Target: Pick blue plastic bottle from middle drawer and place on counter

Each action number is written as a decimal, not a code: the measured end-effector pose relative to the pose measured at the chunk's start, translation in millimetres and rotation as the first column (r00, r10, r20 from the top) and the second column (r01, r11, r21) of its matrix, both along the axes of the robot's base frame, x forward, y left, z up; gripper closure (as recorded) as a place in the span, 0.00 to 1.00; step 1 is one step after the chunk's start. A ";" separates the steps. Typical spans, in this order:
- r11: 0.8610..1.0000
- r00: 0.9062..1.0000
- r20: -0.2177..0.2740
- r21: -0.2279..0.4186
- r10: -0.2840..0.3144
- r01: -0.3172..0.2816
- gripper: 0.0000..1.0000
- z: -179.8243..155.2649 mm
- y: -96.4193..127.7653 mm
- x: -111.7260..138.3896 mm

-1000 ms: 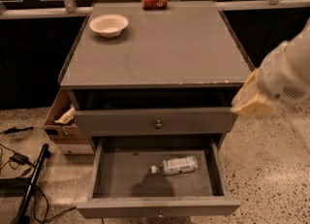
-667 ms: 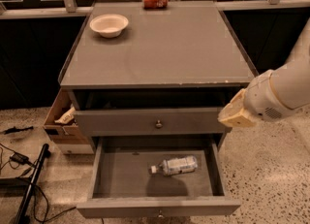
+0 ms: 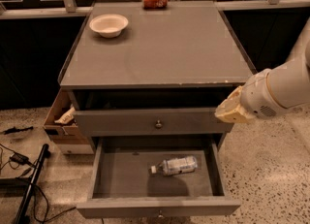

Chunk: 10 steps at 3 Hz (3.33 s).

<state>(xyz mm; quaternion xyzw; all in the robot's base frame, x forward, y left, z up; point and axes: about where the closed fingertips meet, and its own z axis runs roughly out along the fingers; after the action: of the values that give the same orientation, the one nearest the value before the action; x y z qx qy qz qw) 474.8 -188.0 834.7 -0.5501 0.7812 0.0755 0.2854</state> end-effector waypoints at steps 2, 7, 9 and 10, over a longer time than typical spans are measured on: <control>1.000 1.000 0.019 0.000 -0.001 0.001 1.00 -91.5 -12.4 3.7; 0.987 0.999 -0.052 0.160 0.007 0.001 0.85 -282.7 13.3 21.4; 0.979 0.997 -0.065 0.201 0.037 -0.023 0.38 -324.0 30.1 24.6; 0.973 0.997 -0.056 0.227 0.050 -0.036 0.17 -346.9 36.8 28.9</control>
Offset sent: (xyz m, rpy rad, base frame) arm 0.0107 -0.0247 -0.1711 0.0186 -0.0369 -0.0160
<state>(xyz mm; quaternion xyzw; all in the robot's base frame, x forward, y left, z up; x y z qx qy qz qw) 503.6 -151.1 487.8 -0.5282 0.7639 0.1868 0.3203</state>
